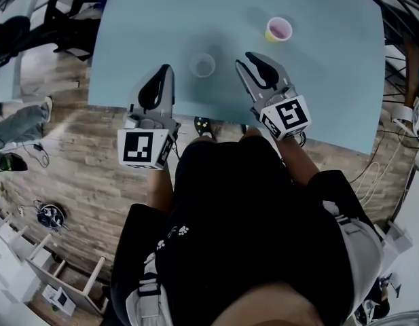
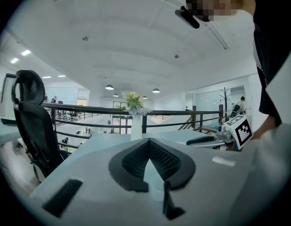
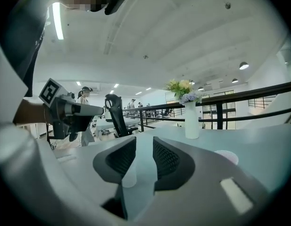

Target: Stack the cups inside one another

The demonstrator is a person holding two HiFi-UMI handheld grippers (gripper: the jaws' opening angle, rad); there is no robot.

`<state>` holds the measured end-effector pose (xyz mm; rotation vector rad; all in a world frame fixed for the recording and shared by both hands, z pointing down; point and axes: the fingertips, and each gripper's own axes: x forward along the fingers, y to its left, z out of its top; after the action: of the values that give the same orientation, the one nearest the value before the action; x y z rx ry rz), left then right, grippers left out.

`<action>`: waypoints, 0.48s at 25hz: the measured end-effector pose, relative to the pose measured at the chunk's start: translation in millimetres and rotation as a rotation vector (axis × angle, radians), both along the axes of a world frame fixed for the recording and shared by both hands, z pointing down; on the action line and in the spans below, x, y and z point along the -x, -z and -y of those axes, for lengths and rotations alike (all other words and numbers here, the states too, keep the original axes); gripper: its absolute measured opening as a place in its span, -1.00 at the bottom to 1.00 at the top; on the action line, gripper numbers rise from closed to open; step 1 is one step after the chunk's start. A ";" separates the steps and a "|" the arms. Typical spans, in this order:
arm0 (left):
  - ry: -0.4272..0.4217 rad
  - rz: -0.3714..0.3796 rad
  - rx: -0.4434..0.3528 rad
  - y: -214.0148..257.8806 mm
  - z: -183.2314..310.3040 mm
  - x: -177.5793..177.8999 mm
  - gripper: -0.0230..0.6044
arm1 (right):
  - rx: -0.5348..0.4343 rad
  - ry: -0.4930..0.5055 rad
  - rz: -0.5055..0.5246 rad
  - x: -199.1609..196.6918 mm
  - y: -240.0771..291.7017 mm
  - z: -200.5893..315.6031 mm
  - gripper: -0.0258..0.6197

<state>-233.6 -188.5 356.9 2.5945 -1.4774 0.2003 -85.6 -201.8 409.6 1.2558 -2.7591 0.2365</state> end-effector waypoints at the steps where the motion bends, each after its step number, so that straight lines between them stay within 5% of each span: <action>1: -0.002 0.004 0.005 0.4 0.2 2.3 -0.95 | 0.005 0.003 -0.004 4.6 -2.7 -1.5 -0.52; 12: -0.034 -0.001 -0.013 5.3 -6.3 36.0 -0.95 | 0.059 0.052 -0.060 58.1 -35.9 -11.7 -0.15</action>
<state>-269.6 -182.2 351.6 2.6308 -1.4395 0.1935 -143.7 -190.1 445.5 1.1565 -2.7093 0.2691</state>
